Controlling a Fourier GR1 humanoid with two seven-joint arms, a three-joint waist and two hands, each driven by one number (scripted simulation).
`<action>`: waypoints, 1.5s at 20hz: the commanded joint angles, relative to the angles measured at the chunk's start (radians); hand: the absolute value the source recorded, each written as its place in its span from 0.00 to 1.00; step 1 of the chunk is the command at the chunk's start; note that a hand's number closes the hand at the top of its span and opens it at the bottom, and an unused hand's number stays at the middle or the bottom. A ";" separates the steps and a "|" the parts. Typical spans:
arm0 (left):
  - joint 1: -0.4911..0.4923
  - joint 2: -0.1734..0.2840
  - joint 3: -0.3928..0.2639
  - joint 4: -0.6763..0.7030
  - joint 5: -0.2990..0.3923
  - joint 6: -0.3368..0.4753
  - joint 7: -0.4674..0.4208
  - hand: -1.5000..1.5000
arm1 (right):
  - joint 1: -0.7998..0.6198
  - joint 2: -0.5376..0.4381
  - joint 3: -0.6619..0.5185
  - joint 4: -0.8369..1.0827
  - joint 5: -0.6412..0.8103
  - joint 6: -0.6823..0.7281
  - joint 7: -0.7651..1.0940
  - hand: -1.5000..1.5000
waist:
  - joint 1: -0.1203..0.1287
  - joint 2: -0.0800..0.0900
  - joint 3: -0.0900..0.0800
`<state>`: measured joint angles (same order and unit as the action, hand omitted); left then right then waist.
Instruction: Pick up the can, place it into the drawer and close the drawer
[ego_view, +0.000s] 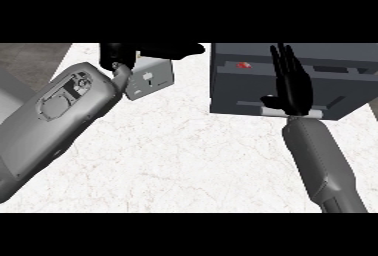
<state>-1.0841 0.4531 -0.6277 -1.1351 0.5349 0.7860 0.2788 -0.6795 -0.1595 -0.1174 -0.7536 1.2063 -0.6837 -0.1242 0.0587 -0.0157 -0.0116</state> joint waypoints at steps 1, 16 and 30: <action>0.050 0.032 0.004 -0.067 -0.019 0.005 0.014 0.00 | -0.146 0.009 -0.034 0.175 0.005 0.008 0.031 0.00 | 0.015 0.027 0.013; 0.234 0.074 0.015 -0.214 -0.057 -0.012 -0.030 0.00 | -0.412 -0.055 -0.125 0.458 -0.002 -0.056 0.041 0.00 | 0.035 0.045 0.014; 0.320 0.101 0.025 -0.280 -0.082 -0.025 -0.049 0.00 | -0.502 -0.014 -0.324 0.441 -0.259 0.058 -0.213 0.00 | 0.039 0.044 0.017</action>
<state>-0.7969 0.5408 -0.6060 -1.4005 0.4559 0.7744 0.2446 -1.0932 -0.2041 -0.3364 -0.2725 1.0843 -0.6693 -0.2815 0.0712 0.0320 0.0052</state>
